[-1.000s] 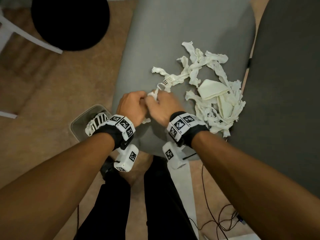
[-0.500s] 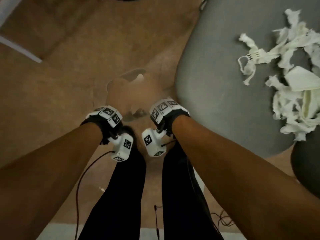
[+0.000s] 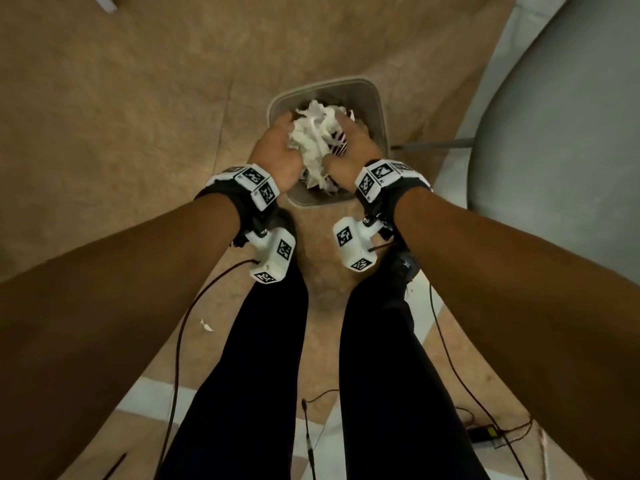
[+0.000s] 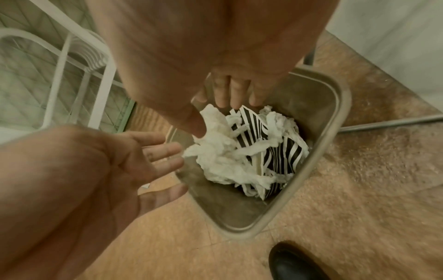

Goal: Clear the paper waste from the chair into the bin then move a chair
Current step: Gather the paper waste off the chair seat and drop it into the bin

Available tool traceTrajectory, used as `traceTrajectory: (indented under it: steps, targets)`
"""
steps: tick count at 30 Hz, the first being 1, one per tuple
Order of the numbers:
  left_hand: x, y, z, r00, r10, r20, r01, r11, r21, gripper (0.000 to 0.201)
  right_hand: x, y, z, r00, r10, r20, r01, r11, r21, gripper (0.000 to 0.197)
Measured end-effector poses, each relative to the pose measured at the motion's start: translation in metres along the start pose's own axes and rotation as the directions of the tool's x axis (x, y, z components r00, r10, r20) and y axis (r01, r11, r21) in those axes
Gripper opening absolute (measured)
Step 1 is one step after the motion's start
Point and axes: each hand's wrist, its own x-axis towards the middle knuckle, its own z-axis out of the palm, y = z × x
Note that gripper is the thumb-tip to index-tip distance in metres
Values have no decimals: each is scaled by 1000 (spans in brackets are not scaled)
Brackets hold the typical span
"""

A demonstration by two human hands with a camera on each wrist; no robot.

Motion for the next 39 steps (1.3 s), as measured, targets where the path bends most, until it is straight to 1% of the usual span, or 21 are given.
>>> traceTrajectory:
  steps: [2, 7, 11, 13, 15, 16, 17, 19, 20, 22, 23, 24, 25, 26, 28, 29, 30, 32, 34, 36, 39]
  targets:
    - [-8, 9, -1, 997, 39, -69, -31, 994, 108, 48, -9, -3, -2, 1000, 11, -13, -10, 999, 45, 69]
    - [-22, 62, -3, 991, 77, -112, -73, 996, 46, 30, -49, -27, -33, 994, -106, -42, 110, 987, 118, 31]
    - [-49, 148, 12, 961, 259, -97, -238, 954, 183, 30, -100, -35, -103, 969, -216, -123, 239, 942, 234, 28]
    - [-60, 197, 32, 925, 375, -64, -353, 909, 222, 31, -123, -23, -146, 953, -217, -210, 274, 914, 300, 30]
    - [-69, 245, 63, 882, 472, 10, -457, 850, 263, 31, -142, 5, -190, 929, -164, -332, 284, 891, 354, 29]
    - [-72, 267, 83, 846, 530, 61, -524, 803, 284, 31, -152, 23, -212, 911, -123, -393, 286, 876, 388, 26]
    - [-77, 286, 104, 794, 597, 117, -600, 735, 315, 33, -161, 42, -232, 891, -76, -448, 288, 858, 426, 24]
    - [-84, 319, 149, 652, 713, 260, -743, 530, 409, 43, -179, 87, -268, 848, 33, -528, 266, 836, 480, 24]
    - [-89, 332, 171, 579, 734, 354, -794, 409, 450, 51, -188, 109, -283, 823, 80, -562, 250, 838, 485, 24]
    - [-96, 351, 213, 470, 699, 540, -843, 174, 508, 65, -202, 150, -306, 777, 157, -610, 215, 844, 491, 23]
    - [-97, 358, 231, 436, 662, 609, -844, 67, 532, 70, -207, 168, -315, 755, 179, -630, 213, 843, 495, 23]
    - [-99, 362, 247, 420, 627, 656, -832, -22, 554, 75, -211, 183, -323, 732, 189, -655, 221, 844, 490, 22]
    - [-98, 365, 261, 424, 594, 684, -814, -81, 575, 79, -215, 195, -330, 708, 198, -678, 214, 855, 472, 20]
    - [-97, 366, 270, 441, 562, 699, -797, -112, 593, 82, -218, 204, -337, 690, 203, -695, 188, 877, 443, 18]
    - [-95, 366, 281, 515, 490, 703, -768, -101, 633, 77, -221, 222, -348, 667, 213, -714, 90, 928, 361, 19]
    - [-94, 365, 282, 549, 453, 703, -756, -90, 648, 71, -221, 230, -351, 670, 215, -710, 25, 950, 312, 25]
    - [-94, 364, 282, 565, 435, 701, -751, -81, 656, 65, -220, 236, -353, 692, 222, -687, -45, 963, 266, 35]
    - [-93, 360, 279, 560, 452, 694, -759, -56, 649, 57, -218, 242, -353, 755, 221, -618, -163, 975, 150, 53]
    - [-93, 354, 273, 560, 483, 673, -765, -10, 644, 49, -215, 244, -351, 805, 201, -559, -238, 971, 8, 64]
    - [-92, 347, 264, 602, 495, 626, -751, 85, 654, 42, -210, 242, -348, 820, 196, -537, -283, 956, -82, 66]
    - [-90, 335, 248, 675, 498, 544, -716, 264, 646, 35, -206, 235, -345, 811, 192, -552, -247, 969, -26, 56]
